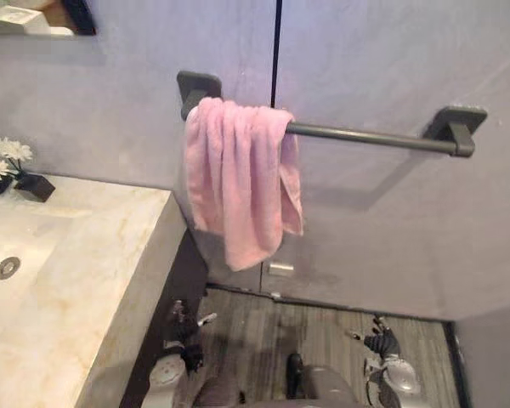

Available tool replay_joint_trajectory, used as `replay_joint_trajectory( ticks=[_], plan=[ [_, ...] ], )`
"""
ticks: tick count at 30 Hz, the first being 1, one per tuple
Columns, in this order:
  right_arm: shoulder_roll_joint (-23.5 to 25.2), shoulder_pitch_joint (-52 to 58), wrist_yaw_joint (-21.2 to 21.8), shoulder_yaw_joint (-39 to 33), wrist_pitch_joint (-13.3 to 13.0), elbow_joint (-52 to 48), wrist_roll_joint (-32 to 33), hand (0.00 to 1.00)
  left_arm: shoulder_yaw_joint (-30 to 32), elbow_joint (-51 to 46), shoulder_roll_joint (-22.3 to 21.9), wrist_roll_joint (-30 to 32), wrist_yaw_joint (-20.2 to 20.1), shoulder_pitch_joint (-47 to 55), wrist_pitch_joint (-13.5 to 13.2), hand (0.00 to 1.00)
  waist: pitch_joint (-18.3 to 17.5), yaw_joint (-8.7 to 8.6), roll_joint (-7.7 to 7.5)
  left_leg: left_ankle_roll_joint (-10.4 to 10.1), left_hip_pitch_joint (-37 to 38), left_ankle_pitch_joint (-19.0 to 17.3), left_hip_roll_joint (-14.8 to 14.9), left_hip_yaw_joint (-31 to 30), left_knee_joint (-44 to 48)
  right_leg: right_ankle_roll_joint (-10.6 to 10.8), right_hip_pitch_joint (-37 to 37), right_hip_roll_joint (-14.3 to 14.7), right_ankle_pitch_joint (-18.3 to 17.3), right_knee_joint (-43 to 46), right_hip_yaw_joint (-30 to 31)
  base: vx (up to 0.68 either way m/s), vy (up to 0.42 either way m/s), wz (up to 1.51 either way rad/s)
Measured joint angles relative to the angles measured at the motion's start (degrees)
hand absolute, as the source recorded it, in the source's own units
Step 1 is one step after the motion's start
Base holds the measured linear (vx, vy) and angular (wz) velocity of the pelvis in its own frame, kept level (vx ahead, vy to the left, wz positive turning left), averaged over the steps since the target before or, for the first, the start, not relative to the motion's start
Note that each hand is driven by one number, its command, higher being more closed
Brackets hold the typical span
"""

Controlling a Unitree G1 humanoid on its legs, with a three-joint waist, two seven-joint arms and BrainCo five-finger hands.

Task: Organize washtable

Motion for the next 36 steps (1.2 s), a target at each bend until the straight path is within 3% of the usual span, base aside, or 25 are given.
replay_joint_trajectory(
  ticks=[2, 4, 5, 6, 10, 13, 20, 24, 36],
  plan=[
    [0.2, -0.58, -0.09, -0.28, -0.31, -0.04, 0.27, 0.0, -0.06, 0.04, -0.36, 0.01, -0.02, 0.12, 0.15, 0.0, -0.03, 0.14, -0.41, 0.17, -0.2, -0.1, 1.76, 0.97, -3.08, -0.44, 2.81, 0.02, -0.32, -1.21, 0.25, 0.24, -0.092, -0.14],
    [0.05, -1.32, -0.13, -0.71, -0.6, 0.2, 0.28, 0.0, -0.06, -0.09, -0.41, 0.02, 0.01, -0.28, 0.12, 0.0, -0.24, 0.09, 0.18, -0.14, -0.77, 0.09, 1.23, -0.68, -10.71, -0.33, 3.9, -0.44, -0.24, -2.21, 0.92, 0.21, 0.0, -0.22],
    [-0.47, -1.52, -0.12, -0.86, -0.63, 0.74, 0.28, 0.0, -0.06, -0.09, -0.38, 0.01, 0.05, -0.62, 0.11, 0.0, -0.4, -0.23, 0.45, -1.5, -0.55, 1.96, 0.86, -2.57, -19.23, -0.12, 3.9, -0.3, -0.13, -2.74, 1.62, 0.19, 0.131, -0.29],
    [-0.71, -1.44, -0.12, -1.27, -0.6, 1.26, 0.24, 0.0, -0.07, -0.05, -0.41, 0.01, 0.05, -0.86, 0.11, 0.0, -0.94, -0.2, 2.01, -1.7, -0.15, 7.62, 0.82, -3.73, -23.82, 0.48, 4.17, 0.25, -0.17, -3.12, 2.18, 0.19, 0.191, -0.42],
    [-0.21, 0.3, -0.11, -1.61, -0.48, 3.09, 0.21, 0.0, -0.1, -0.02, 1.27, 0.06, 0.07, -1.44, 0.08, 0.0, -1.59, -0.23, 0.17, -0.73, 3.08, 9.43, -1.74, -2.62, -29.05, 2.68, 6.01, -2.32, 0.66, -6.44, 3.79, 0.08, 0.117, -0.09],
    [-0.21, 0.84, -0.11, -1.61, -0.48, 3.61, 0.21, 0.0, -0.1, -0.93, 2.11, 0.56, 0.07, -1.27, 0.1, 0.0, -1.77, -0.32, -0.11, 0.2, 4.94, 11.15, -3.54, -1.98, -32.63, 3.81, 6.63, -3.51, 1.35, -8.28, 4.57, 0.05, 0.104, -0.06],
    [-0.16, 1.34, -0.04, -1.13, -0.66, 4.93, 0.21, 0.0, -1.59, -17.75, 3.08, 0.53, 0.03, 2.97, -0.47, 0.0, -2.01, -0.21, -0.2, 0.74, 6.73, 13.27, -4.74, -2.02, -36.79, 4.64, 7.34, -4.41, 2.19, -9.94, 4.57, 0.0, 0.017, 0.01],
    [-0.22, 2.8, 0.17, -0.72, -0.99, 4.65, 0.21, 0.0, -1.59, -24.64, 4.5, 0.62, 0.08, 3.91, -2.67, 0.0, -3.17, -0.3, -0.43, 0.54, 9.03, 14.21, -4.78, -1.99, -39.38, 4.64, 8.24, -4.43, 2.21, -10.55, 4.71, 0.0, 0.0, 0.0],
    [-1.47, 3.07, 2.48, 0.08, -1.11, 4.6, -0.36, 0.0, -4.3, -25.86, 8.14, 6.26, 0.08, -0.45, -3.75, 0.0, -4.34, -1.54, -0.48, 0.44, 11.58, 15.23, -5.33, -2.05, -41.68, 4.72, 11.03, -4.2, 3.7, -13.74, 4.78, 0.0, 0.001, 0.0]
  ],
)
